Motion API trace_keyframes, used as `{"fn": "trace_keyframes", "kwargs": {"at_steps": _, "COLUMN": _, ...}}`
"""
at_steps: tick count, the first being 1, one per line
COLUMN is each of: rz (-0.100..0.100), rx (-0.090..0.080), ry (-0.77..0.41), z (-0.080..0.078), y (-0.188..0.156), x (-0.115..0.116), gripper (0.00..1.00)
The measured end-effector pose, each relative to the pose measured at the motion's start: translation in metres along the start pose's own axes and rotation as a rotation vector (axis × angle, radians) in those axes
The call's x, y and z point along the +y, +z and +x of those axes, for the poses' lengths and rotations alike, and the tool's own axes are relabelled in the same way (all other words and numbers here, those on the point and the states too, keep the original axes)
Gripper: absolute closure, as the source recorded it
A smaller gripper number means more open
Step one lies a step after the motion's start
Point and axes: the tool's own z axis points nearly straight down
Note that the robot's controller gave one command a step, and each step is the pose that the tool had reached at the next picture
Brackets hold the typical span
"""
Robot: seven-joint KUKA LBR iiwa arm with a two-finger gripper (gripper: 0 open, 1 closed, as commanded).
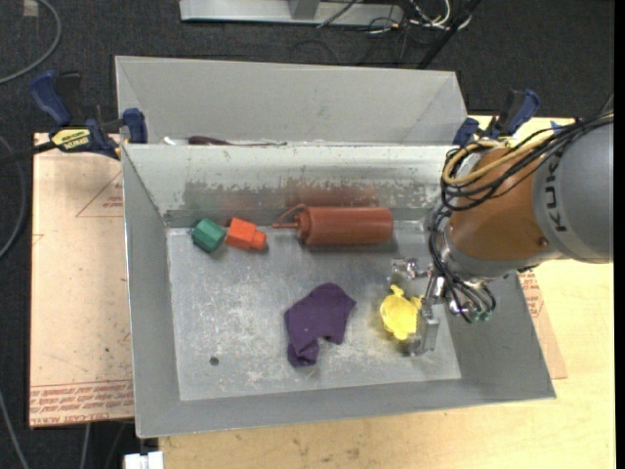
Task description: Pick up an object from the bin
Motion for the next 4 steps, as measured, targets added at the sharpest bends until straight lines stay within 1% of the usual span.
{"fn": "trace_keyframes", "kwargs": {"at_steps": 1, "rz": 0.002, "rx": -0.011, "ry": -0.069, "z": 0.000, "y": 0.003, "x": -0.010, "gripper": 1.00}}
{"fn": "trace_keyframes", "kwargs": {"at_steps": 3, "rz": 0.002, "rx": -0.010, "ry": -0.070, "z": 0.000, "y": 0.001, "x": -0.010, "gripper": 1.00}}
{"fn": "trace_keyframes", "kwargs": {"at_steps": 4, "rz": 0.001, "rx": -0.008, "ry": -0.070, "z": 0.001, "y": -0.008, "x": -0.009, "gripper": 1.00}}
